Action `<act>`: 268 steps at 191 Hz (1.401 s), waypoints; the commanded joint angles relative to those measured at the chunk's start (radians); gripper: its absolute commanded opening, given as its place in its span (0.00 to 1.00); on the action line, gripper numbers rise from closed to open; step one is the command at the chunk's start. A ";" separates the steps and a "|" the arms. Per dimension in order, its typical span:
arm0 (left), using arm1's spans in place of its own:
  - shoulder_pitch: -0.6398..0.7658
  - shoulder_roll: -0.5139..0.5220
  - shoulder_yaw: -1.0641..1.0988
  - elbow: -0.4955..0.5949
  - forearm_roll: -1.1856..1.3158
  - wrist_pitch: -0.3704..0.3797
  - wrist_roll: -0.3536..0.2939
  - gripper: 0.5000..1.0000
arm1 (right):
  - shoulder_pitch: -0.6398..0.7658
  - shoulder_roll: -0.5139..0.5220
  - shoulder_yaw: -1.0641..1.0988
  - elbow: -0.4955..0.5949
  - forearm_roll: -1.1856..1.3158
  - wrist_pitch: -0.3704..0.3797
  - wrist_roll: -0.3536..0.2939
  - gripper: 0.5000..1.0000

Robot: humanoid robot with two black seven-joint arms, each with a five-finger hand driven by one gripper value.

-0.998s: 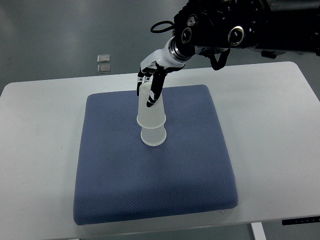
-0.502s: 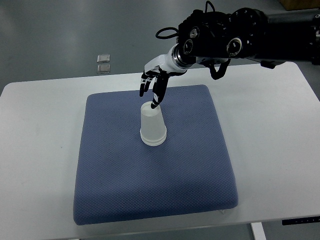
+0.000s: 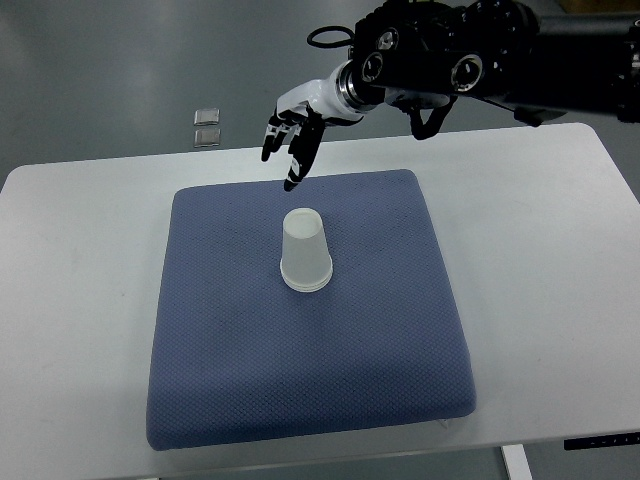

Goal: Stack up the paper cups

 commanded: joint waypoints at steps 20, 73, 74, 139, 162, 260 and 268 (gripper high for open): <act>0.000 0.000 -0.001 0.001 0.001 0.000 0.000 1.00 | -0.084 -0.127 0.158 -0.041 0.043 -0.009 0.042 0.77; 0.001 0.000 -0.001 0.001 0.001 0.000 0.000 1.00 | -0.357 -0.192 0.526 -0.199 0.123 -0.009 0.092 0.83; 0.001 0.000 -0.001 0.001 0.001 0.000 0.000 1.00 | -0.369 -0.190 0.543 -0.207 0.123 -0.009 0.094 0.83; 0.003 0.000 -0.001 0.001 0.001 0.005 0.000 1.00 | -0.679 -0.114 0.968 -0.368 0.106 0.006 0.173 0.83; 0.001 0.000 0.000 0.001 0.001 0.005 0.000 1.00 | -0.754 -0.095 1.026 -0.369 0.106 0.006 0.244 0.83; 0.003 0.000 0.000 0.000 0.001 0.005 0.000 1.00 | -0.914 -0.071 1.065 -0.371 0.117 0.004 0.407 0.83; 0.003 0.000 0.000 0.000 0.001 0.005 0.000 1.00 | -0.920 -0.071 1.065 -0.371 0.117 0.004 0.410 0.83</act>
